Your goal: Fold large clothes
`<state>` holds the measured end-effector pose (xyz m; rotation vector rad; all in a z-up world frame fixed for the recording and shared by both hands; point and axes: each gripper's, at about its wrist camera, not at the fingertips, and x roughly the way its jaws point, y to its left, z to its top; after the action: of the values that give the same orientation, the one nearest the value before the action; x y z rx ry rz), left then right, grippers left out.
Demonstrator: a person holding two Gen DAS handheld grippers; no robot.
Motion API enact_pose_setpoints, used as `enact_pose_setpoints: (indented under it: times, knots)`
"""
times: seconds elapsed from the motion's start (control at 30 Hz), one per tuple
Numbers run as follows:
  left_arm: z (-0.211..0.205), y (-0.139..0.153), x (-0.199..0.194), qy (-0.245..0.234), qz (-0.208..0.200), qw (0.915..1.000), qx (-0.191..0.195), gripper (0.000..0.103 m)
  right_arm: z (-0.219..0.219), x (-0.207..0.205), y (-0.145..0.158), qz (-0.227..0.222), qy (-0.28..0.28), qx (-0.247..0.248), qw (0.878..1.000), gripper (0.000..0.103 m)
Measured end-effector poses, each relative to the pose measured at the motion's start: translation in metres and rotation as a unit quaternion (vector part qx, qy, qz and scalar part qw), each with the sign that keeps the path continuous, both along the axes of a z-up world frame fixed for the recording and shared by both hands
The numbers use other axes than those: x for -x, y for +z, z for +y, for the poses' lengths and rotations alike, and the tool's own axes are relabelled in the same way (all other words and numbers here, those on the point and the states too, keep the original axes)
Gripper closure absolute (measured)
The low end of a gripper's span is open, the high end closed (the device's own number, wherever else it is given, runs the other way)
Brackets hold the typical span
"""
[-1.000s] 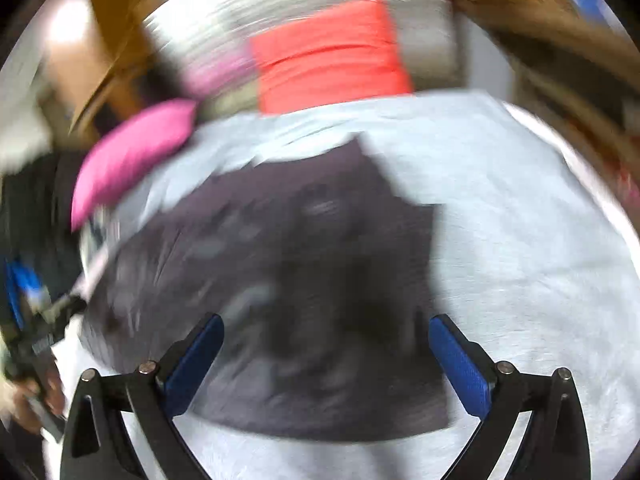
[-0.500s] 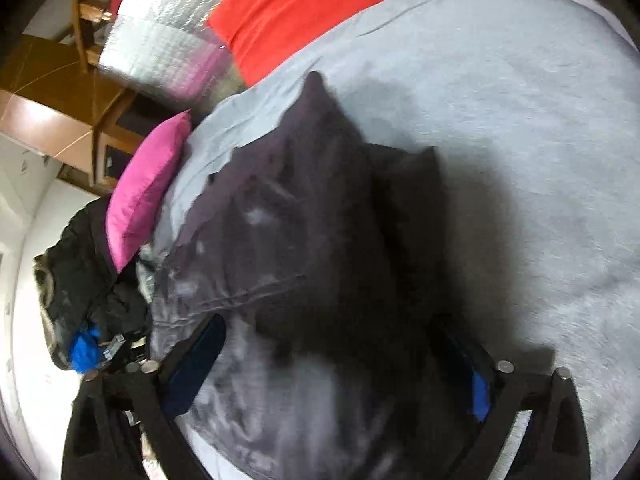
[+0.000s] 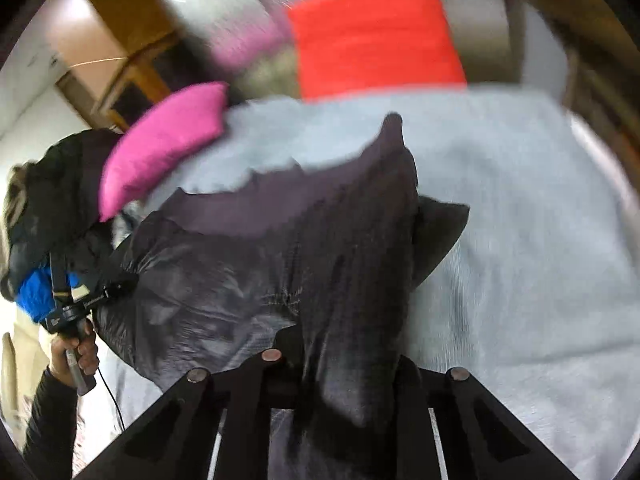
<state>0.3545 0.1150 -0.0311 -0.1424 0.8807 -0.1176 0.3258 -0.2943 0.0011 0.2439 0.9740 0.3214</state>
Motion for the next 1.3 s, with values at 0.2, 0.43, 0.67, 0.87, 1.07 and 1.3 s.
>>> enact_pose_setpoints:
  times: [0.2,0.43,0.67,0.87,1.07,1.3]
  knots:
    - [-0.01,0.075,0.086,-0.023,-0.103,0.9944,0.0,0.085,-0.003,0.084,0.083,-0.095,0.006,0.027,0.995,0.091]
    - [0.003,-0.031,0.133,-0.005,-0.015,0.9983,0.057,0.067,-0.059,0.159,-0.017,-0.033,-0.057,-0.026,0.997,0.088]
    - [0.013,-0.088,0.149,0.045,0.061,0.9971,0.006,0.036,-0.091,0.196,-0.135,0.077,-0.161,-0.071,0.981,0.031]
    - [0.025,-0.009,0.179,0.11,-0.076,0.9898,-0.05,0.026,-0.099,0.212,-0.07,-0.004,-0.188,0.014,0.982,0.031]
    - [-0.034,-0.014,0.193,0.052,-0.116,0.9906,-0.05,0.026,-0.014,0.19,-0.038,-0.054,-0.076,0.044,0.995,0.029]
    - [-0.109,-0.061,0.191,-0.007,-0.098,0.9919,-0.08,0.026,0.043,0.152,-0.075,-0.03,-0.009,0.1,0.994,0.029]
